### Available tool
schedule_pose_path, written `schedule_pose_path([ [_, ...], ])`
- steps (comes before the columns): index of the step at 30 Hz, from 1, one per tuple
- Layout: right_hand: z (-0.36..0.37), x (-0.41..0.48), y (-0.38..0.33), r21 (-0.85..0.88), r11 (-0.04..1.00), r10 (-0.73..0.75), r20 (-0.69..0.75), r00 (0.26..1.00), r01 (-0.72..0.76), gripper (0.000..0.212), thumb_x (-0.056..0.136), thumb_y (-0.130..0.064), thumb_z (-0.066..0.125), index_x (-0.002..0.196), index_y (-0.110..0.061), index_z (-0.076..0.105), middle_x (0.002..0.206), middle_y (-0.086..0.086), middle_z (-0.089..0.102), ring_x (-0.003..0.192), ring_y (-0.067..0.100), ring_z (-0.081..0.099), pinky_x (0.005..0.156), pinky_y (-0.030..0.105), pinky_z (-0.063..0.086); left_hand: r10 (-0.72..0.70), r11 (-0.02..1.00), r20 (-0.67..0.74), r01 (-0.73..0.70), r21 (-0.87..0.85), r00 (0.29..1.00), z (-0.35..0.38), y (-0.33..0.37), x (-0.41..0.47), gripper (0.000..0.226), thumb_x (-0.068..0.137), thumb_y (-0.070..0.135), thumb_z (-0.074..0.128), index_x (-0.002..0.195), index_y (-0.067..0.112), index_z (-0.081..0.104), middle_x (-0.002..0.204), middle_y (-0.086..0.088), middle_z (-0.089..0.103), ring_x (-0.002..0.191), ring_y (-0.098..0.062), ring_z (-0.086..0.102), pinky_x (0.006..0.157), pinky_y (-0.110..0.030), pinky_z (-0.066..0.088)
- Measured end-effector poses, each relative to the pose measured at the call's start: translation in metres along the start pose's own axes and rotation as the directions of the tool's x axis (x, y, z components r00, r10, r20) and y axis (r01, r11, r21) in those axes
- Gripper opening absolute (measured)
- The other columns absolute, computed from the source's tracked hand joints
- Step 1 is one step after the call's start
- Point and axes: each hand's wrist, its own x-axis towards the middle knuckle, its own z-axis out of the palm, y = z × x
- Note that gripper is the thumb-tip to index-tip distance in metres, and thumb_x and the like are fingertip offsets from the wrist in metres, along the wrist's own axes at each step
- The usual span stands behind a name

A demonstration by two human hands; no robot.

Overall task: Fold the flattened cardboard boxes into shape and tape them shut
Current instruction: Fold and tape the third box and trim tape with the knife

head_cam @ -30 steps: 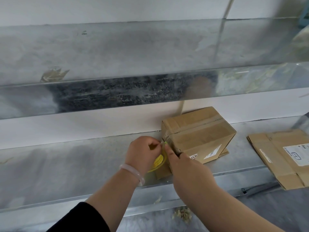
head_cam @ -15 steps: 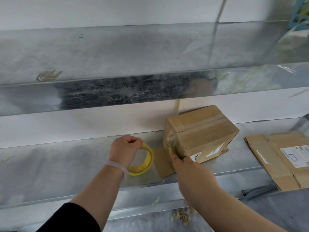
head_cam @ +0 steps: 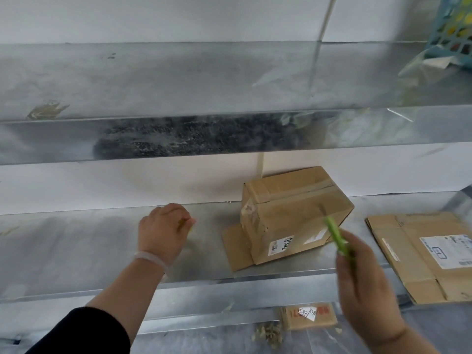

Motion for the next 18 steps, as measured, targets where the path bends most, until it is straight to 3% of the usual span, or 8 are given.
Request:
schedule_pose_path([
  [2, -0.011, 0.006, 0.035, -0.03, 0.973, 0.225, -0.053, 0.973, -0.227, 0.034, 0.1, -0.021, 0.037, 0.132, -0.015, 0.047, 0.088, -0.007, 0.055, 0.068, 0.012, 0.053, 0.055, 0.028, 0.043, -0.017, 0.999, -0.027, 0.019, 0.049, 0.999, 0.004, -0.002, -0.006, 0.033, 0.082, 0.053, 0.043, 0.074, 0.031, 0.067, 0.088, 0.014, 0.065, 0.081, -0.022, 0.058, 0.071, -0.036, 0.042],
  [4, -0.012, 0.022, 0.067, -0.095, 0.891, 0.447, 0.026, 0.894, -0.443, 0.038, 0.101, -0.016, 0.037, 0.137, -0.019, 0.047, 0.103, 0.005, 0.058, 0.079, 0.018, 0.053, 0.067, 0.039, 0.047, -0.015, 0.998, -0.018, 0.016, 0.066, 1.0, 0.008, 0.004, -0.02, 0.033, 0.081, 0.052, 0.043, 0.075, 0.031, 0.067, 0.089, 0.013, 0.066, 0.081, -0.023, 0.058, 0.073, -0.037, 0.038],
  [6, -0.007, 0.04, 0.091, -0.2, 0.815, 0.574, 0.156, 0.804, -0.544, 0.044, 0.098, -0.007, 0.041, 0.14, -0.02, 0.05, 0.091, 0.007, 0.06, 0.069, 0.023, 0.057, 0.06, 0.035, 0.05, 0.017, 0.997, -0.016, -0.016, 0.071, 1.0, 0.016, 0.011, -0.034, 0.033, 0.081, 0.05, 0.045, 0.075, 0.03, 0.07, 0.09, 0.012, 0.067, 0.08, -0.024, 0.06, 0.073, -0.037, 0.038],
  [8, 0.002, 0.051, 0.107, -0.319, 0.809, 0.578, 0.277, 0.768, -0.494, 0.047, 0.097, -0.004, 0.044, 0.14, -0.02, 0.053, 0.081, 0.002, 0.057, 0.059, 0.016, 0.054, 0.046, 0.024, 0.04, 0.013, 0.998, -0.016, -0.012, 0.06, 1.0, 0.021, 0.016, -0.043, 0.033, 0.081, 0.049, 0.046, 0.075, 0.028, 0.072, 0.092, 0.011, 0.068, 0.08, -0.023, 0.061, 0.074, -0.038, 0.038],
  [10, 0.012, 0.058, 0.116, -0.375, 0.815, 0.565, 0.349, 0.748, -0.441, 0.047, 0.096, -0.006, 0.045, 0.139, -0.023, 0.054, 0.091, 0.003, 0.057, 0.062, 0.01, 0.052, 0.045, 0.019, 0.032, -0.018, 0.999, -0.01, 0.018, 0.045, 1.0, 0.027, 0.019, -0.047, 0.034, 0.08, 0.048, 0.047, 0.077, 0.027, 0.073, 0.095, 0.01, 0.069, 0.083, -0.022, 0.062, 0.075, -0.038, 0.039],
  [14, 0.028, 0.07, 0.133, -0.413, 0.828, 0.543, 0.422, 0.726, -0.379, 0.049, 0.094, -0.005, 0.045, 0.138, -0.024, 0.052, 0.102, 0.004, 0.05, 0.078, 0.017, 0.052, 0.068, 0.025, 0.04, -0.018, 0.999, 0.006, 0.018, 0.047, 1.0, 0.044, 0.025, -0.059, 0.03, 0.078, 0.044, 0.052, 0.074, 0.024, 0.075, 0.094, 0.007, 0.069, 0.082, -0.025, 0.065, 0.074, -0.037, 0.045],
  [18, 0.03, 0.076, 0.136, -0.526, 0.842, 0.438, 0.534, 0.723, -0.12, 0.054, 0.094, -0.011, 0.041, 0.145, -0.028, 0.038, 0.113, 0.003, 0.052, 0.103, 0.023, 0.049, 0.09, 0.033, 0.042, -0.104, 0.991, 0.097, 0.094, 0.096, 0.99, 0.058, 0.029, -0.074, 0.031, 0.078, 0.042, 0.048, 0.072, 0.028, 0.075, 0.099, 0.003, 0.067, 0.08, -0.027, 0.066, 0.069, -0.038, 0.043],
])
